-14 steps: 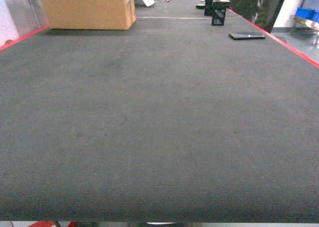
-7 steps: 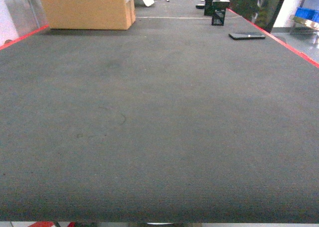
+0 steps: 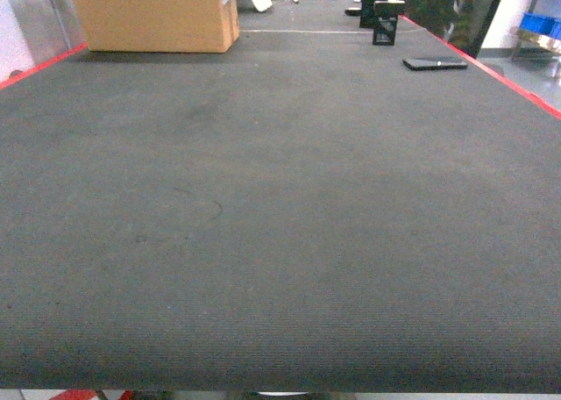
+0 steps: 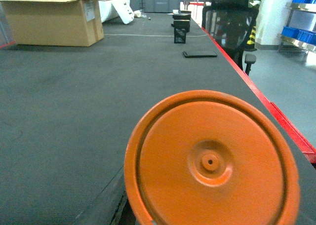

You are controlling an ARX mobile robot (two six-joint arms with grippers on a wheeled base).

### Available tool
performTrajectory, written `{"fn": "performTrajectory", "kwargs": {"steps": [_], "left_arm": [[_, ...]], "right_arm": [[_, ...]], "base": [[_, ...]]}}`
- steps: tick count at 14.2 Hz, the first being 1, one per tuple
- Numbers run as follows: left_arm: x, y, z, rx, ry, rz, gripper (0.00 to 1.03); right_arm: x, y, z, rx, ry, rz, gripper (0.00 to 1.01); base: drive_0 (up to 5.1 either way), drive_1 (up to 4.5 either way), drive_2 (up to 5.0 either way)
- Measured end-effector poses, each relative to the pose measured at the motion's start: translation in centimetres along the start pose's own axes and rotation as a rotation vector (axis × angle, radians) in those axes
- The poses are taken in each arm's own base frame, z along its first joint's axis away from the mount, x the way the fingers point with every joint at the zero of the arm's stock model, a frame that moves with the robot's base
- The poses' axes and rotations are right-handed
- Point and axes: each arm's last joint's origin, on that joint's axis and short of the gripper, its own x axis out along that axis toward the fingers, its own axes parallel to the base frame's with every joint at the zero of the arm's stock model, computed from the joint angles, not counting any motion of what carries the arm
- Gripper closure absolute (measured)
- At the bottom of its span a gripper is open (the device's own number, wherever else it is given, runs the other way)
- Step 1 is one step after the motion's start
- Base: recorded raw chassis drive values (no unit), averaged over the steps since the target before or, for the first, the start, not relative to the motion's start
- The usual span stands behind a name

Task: Sort blue parts and orange caps into right shelf containers

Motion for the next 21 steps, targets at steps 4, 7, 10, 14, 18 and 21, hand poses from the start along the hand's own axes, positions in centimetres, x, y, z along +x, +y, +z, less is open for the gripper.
{"fn": "performTrajectory", "kwargs": {"steps": [4, 7, 10, 14, 18, 21], "left_arm": [[-0.6, 0.0, -0.8, 0.000, -0.012, 0.000, 0.61], [-0.9, 0.0, -0.8, 0.000, -0.011, 0.000, 0.61], [-1.8, 0.0, -1.5, 0.000, 0.047, -0.004, 0.61], [-2.1, 0.0, -1.2, 0.000, 0.005, 0.000, 0.61], [-2.1, 0.0, -1.1, 0.000, 0.000, 0.000, 0.61], [-2.1, 0.0, -1.1, 0.000, 0.000, 0.000, 0.61]], "right_arm": [[-0.4, 0.0, -0.9, 0.000, -0.018, 0.000, 0.57], [-1.5, 0.0, -1.2, 0.000, -0.015, -0.001, 0.57], [-1.5, 0.0, -1.3, 0.000, -0.009, 0.000, 0.57], [-1.5, 0.0, -1.3, 0.000, -0.008, 0.000, 0.57], [-1.5, 0.0, -1.3, 0.000, -0.008, 0.000, 0.57], [-1.5, 0.0, -1.3, 0.000, -0.008, 0.000, 0.57]], "base": [[0.0, 0.00, 0.0], [0.0, 0.00, 0.0], [0.0, 0.00, 0.0], [0.0, 0.00, 0.0], [0.0, 0.00, 0.0], [0.0, 0.00, 0.0]]}}
